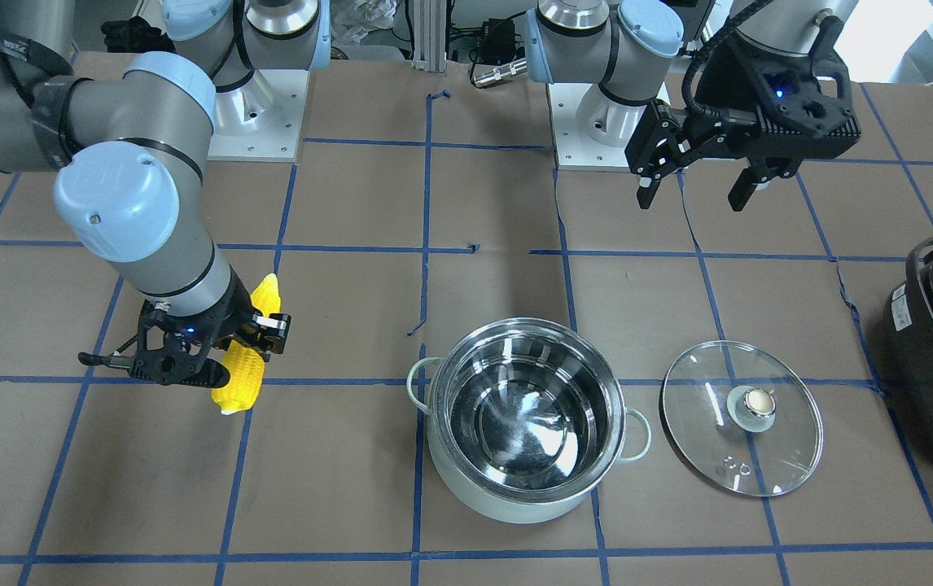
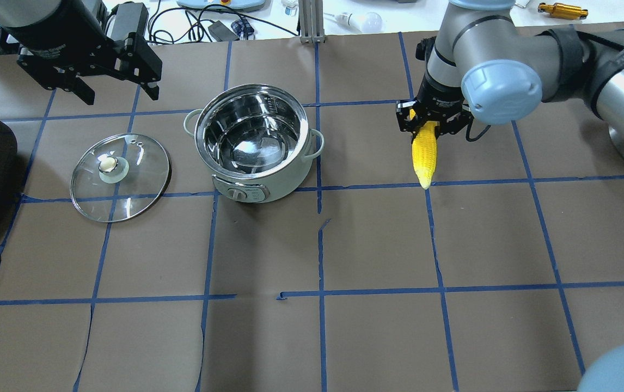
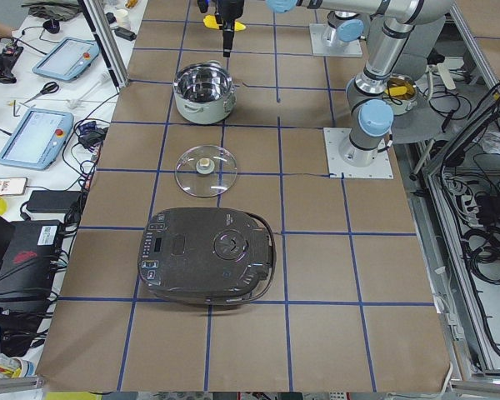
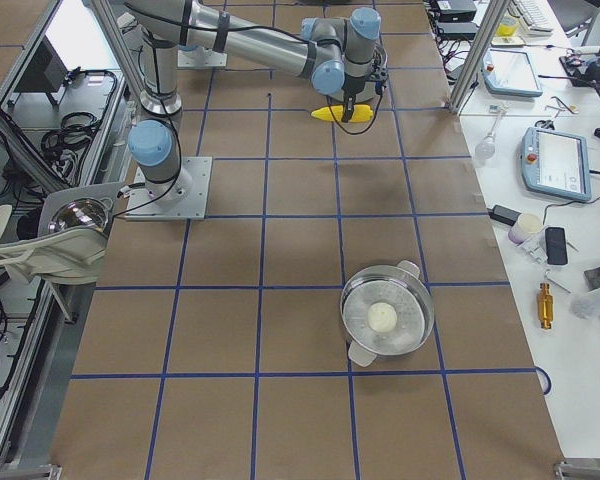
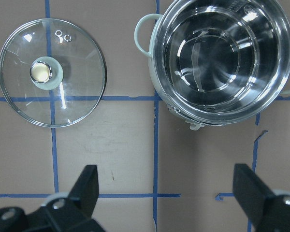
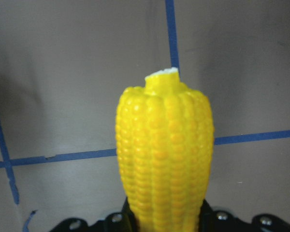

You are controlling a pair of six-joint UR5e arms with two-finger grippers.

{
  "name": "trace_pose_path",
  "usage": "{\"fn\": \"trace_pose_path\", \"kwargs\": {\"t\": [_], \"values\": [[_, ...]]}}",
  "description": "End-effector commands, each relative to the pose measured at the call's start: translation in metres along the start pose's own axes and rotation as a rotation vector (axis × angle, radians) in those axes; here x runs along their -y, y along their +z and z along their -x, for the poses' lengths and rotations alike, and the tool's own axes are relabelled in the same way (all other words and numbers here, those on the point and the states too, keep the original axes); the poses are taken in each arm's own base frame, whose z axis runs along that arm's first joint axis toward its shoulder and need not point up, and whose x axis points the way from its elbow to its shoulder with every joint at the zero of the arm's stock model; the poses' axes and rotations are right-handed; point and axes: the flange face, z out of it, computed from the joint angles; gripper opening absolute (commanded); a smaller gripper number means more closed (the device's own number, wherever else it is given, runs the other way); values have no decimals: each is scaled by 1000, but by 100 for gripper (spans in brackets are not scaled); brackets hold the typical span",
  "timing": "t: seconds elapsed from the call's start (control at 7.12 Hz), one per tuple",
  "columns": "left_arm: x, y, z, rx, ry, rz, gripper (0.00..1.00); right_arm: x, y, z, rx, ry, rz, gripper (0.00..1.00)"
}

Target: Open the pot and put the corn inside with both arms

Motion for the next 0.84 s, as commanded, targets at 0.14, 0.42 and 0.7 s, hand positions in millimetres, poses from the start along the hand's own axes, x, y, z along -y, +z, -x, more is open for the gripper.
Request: {"fn": "trace_pose_path", "kwargs": {"t": [0.14,0.42,0.7], "values": [[1,1,0,0,-2,-1,100,-2,-26,115,35,-6,-45,0],[-1,0,-1,0,0,-1,100,-9,-8,184,87,31,-49,1],[0,1,0,0,-2,-1,100,-14,4,254,127,10,-111,1]]}}
